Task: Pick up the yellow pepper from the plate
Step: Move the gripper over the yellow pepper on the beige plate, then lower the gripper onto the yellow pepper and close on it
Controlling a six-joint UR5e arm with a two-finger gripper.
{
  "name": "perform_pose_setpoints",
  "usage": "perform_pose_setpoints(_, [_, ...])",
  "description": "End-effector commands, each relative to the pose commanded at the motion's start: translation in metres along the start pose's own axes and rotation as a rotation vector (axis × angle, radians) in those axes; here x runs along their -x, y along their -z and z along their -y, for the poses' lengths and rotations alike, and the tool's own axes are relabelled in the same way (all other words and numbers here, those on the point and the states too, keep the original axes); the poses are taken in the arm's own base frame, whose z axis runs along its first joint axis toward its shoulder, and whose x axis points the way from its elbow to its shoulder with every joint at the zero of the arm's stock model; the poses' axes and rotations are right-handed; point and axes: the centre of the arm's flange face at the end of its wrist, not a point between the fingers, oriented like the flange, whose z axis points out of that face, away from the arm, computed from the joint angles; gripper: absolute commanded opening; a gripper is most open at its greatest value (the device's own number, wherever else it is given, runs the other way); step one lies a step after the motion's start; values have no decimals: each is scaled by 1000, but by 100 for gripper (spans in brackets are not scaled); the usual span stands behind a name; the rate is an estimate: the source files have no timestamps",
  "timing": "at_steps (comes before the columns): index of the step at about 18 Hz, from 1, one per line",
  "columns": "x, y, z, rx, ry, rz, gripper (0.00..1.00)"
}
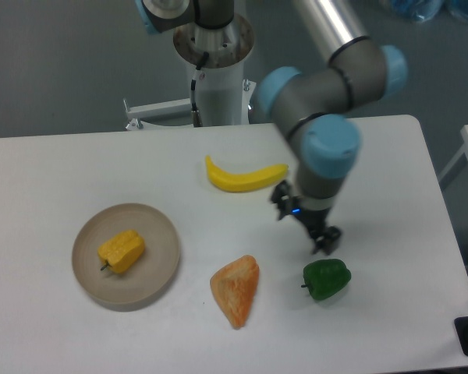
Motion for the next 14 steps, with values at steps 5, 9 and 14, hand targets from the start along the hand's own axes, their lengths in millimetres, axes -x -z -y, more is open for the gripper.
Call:
perform_pose_setpoints(5, [-77, -6, 68, -26, 70, -45, 100])
perform_pose_setpoints(9, [-109, -7, 92, -39, 72, -62, 100])
perform_pose_setpoints(14, [-148, -25, 113, -43, 94, -57, 100])
